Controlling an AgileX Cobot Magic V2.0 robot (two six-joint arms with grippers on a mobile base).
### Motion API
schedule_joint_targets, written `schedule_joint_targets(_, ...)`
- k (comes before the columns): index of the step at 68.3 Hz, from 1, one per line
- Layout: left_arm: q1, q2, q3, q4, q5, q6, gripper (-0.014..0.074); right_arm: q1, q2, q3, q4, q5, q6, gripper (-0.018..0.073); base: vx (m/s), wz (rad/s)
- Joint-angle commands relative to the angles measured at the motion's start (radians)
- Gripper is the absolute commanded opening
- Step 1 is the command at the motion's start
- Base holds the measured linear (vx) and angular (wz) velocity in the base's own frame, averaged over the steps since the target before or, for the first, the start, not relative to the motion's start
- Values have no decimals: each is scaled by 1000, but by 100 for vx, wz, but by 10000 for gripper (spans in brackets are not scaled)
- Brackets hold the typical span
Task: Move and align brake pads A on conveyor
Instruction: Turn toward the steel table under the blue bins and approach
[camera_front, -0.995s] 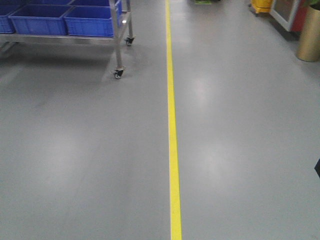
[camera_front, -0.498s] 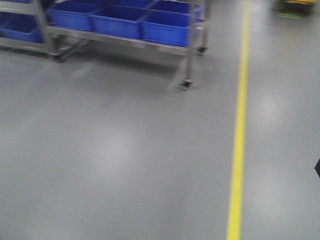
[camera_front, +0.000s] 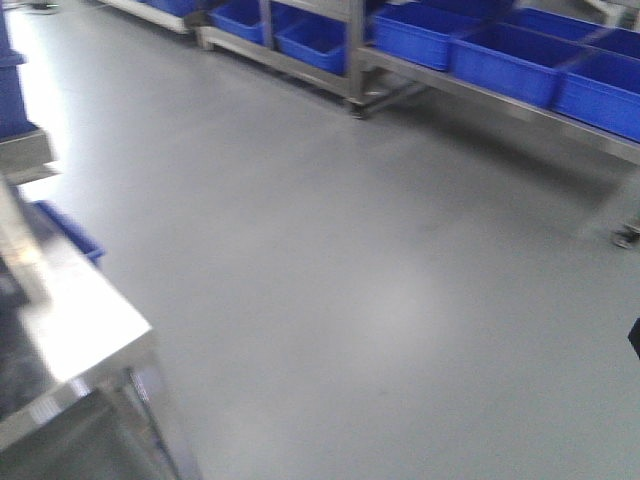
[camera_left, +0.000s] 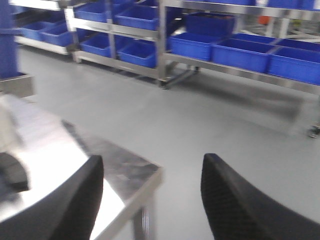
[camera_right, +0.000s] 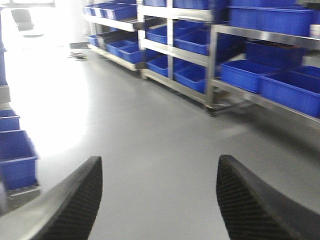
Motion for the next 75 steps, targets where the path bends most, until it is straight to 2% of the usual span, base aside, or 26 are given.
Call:
schedule_joint_targets(1,0,16,-28,-7,-66,-1,407,-2,11,-29,-8,-71,-5,471,21,84)
schedule_joint_targets(49,0,16,-28,-7,-66,-1,407,-2,11,-29,-8,-70,-5,471,19,80)
schedule_joint_targets(75,0,16,-28,-7,-66,-1,407,-2,11,-29,-8,-70,-5,471,11,54)
